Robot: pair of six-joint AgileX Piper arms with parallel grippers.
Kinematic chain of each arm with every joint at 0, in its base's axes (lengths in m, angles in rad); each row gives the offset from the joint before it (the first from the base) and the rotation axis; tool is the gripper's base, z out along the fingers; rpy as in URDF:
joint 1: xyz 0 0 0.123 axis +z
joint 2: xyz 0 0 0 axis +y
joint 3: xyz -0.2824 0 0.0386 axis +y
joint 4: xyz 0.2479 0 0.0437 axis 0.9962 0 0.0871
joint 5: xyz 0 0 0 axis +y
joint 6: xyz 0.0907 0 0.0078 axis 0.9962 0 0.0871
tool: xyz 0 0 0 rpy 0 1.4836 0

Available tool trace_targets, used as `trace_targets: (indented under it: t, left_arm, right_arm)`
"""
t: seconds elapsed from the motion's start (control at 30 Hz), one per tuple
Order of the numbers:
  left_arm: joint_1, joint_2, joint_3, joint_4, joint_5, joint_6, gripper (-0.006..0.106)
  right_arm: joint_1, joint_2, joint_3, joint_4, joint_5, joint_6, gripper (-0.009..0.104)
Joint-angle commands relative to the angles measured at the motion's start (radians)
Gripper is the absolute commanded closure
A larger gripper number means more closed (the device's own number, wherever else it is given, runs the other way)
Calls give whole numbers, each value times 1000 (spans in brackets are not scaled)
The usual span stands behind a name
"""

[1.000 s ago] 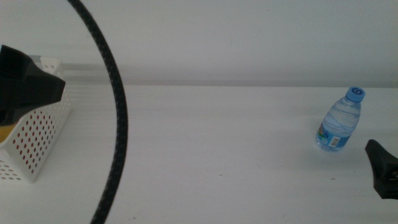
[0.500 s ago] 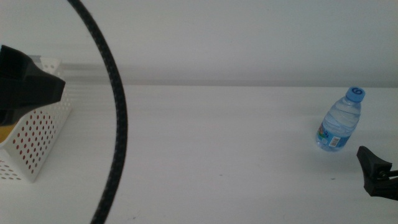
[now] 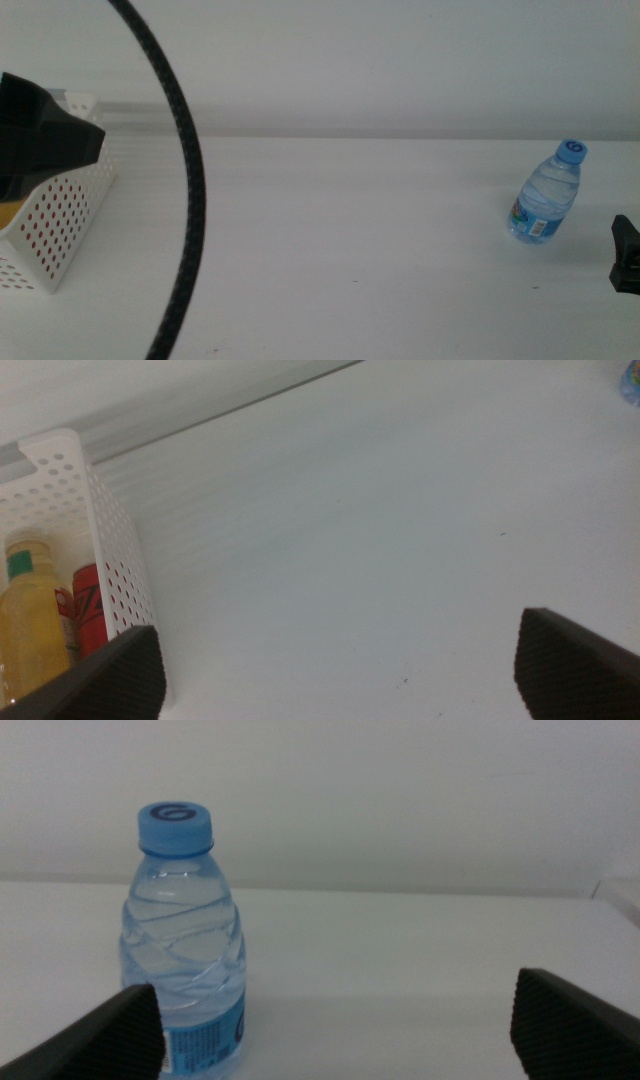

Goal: Use arms to grab the bottles and put them into the dustbin to the left of the table.

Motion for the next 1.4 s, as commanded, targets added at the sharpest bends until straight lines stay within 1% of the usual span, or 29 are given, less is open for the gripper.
trace_targets:
  t: [0.0, 0.27, 0.33, 0.4, 0.53, 0.7, 0.87, 0.97, 1.07, 1.27, 1.37]
  left_arm:
    - [-10, -2, 0, 0, -13, -6, 7]
    - [-10, -2, 0, 0, -13, -6, 7]
    - [-10, -2, 0, 0, -13, -6, 7]
    - [-10, -2, 0, 0, -13, -6, 7]
    - [-10, -2, 0, 0, -13, -6, 7]
    - [-10, -2, 0, 0, -13, -6, 7]
    - [-10, -2, 0, 0, -13, -6, 7]
    - [-10, -2, 0, 0, -15, -6, 7]
    - [-10, -2, 0, 0, -16, -6, 7]
    - [-10, -2, 0, 0, -16, -6, 7]
    - [-10, -2, 0, 0, -16, -6, 7]
  right_arm:
    - [-6, 73, -11, 3, -104, -18, 2]
    - [-6, 210, -110, -3, -104, -25, 2]
    - [-4, 220, -131, -18, -102, -21, 2]
    - [-4, 226, -154, -55, -87, 5, 2]
    - [-4, 229, -192, -118, 2, 59, 2]
    - [-3, 229, -204, -121, 67, 92, 2]
    - [-3, 244, -211, -123, 73, 92, 2]
    - [19, 276, -224, -133, 76, 94, 2]
    - [56, 309, -239, -121, 80, 59, 2]
    - [66, 361, -261, -35, 77, 2, 2]
    - [66, 375, -270, -27, 76, 2, 2]
